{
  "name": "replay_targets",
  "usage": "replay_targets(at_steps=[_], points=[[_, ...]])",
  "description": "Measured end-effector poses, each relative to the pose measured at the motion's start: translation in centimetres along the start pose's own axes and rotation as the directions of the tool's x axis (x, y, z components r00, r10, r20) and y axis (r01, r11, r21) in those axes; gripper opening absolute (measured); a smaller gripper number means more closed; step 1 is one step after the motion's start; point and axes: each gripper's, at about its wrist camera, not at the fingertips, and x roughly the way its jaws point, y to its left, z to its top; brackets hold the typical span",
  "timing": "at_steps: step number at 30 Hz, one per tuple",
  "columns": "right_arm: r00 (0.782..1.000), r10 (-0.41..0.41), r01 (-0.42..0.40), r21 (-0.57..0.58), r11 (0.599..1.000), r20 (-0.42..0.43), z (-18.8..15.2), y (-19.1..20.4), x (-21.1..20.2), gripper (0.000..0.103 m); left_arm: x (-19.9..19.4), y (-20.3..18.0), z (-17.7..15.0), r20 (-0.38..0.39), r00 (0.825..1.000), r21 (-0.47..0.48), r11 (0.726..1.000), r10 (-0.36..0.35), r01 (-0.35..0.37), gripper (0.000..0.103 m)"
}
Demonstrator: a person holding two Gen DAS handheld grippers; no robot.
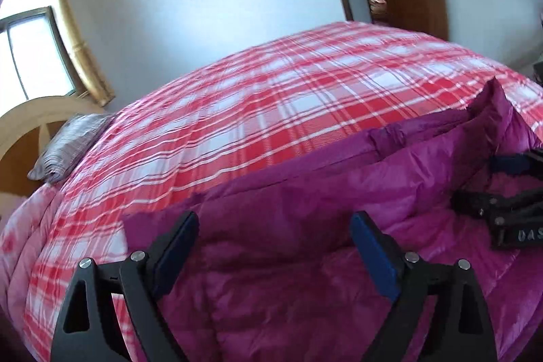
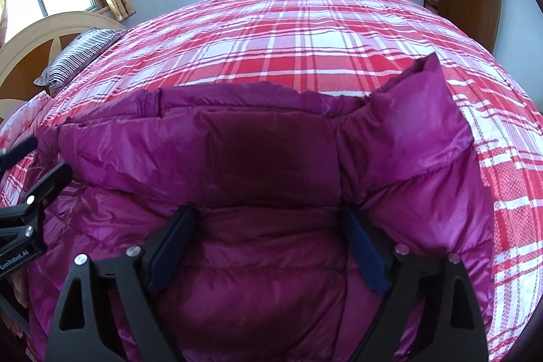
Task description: Fold large clothes
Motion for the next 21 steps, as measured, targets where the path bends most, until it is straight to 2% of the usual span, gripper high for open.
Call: replay_targets(at_steps=[2,3,4,6,10,11,13,16,21], points=[[1.000,0.001,-0.001,0.000,1.000,-0.004,0.0,0.0,0.1,0.092,1.9,0.1,0.2,-0.045,0.999,-0.005,1.000,0.006,-0.006,0.091],[1.000,0.003,-0.003,0.000,1.000,-0.004,0.0,0.0,0.0,0.092,3.2,0.7,0.0,-0.082,0.997,-0.041,0.999,0.008,-0.011,0.091],[1.000,0.005,-0.005,0.001,1.000,-0.001,-0.1,-0.1,0.0,0.092,3.8,1.2,-0.1,-0.097,0.995,-0.081,0.997,-0.023,0.015,0.093],[1.000,0.007,-0.007,0.004,1.000,0.003,-0.1,-0.1,-0.1,0.092,4.5,2.0,-0.4,-0.110,0.993,-0.127,0.992,-0.036,0.022,0.097],[1.000,-0.005,0.005,-0.002,1.000,0.003,0.0,0.1,0.0,0.092,5.2,1.8,-0.8,-0.118,0.992,-0.138,0.990,-0.034,0.018,0.099],[1.000,-0.014,0.014,0.003,1.000,0.003,0.1,0.1,-0.2,0.090,5.3,1.8,-0.9,-0.121,0.992,-0.142,0.990,-0.036,0.018,0.100],[0.999,-0.032,0.032,0.045,0.998,0.005,0.6,0.0,-0.9,0.080,5.3,1.8,-1.0,-0.124,0.992,-0.152,0.988,-0.037,0.018,0.100],[0.999,0.008,-0.012,0.148,0.989,0.031,1.7,-0.4,-1.9,0.066,5.3,2.0,-1.1,-0.126,0.991,-0.168,0.985,-0.046,0.025,0.100],[0.998,-0.056,0.057,0.088,0.994,-0.018,2.9,0.4,0.7,0.064,5.7,2.7,-1.3,-0.139,0.988,-0.206,0.978,-0.064,0.034,0.100]])
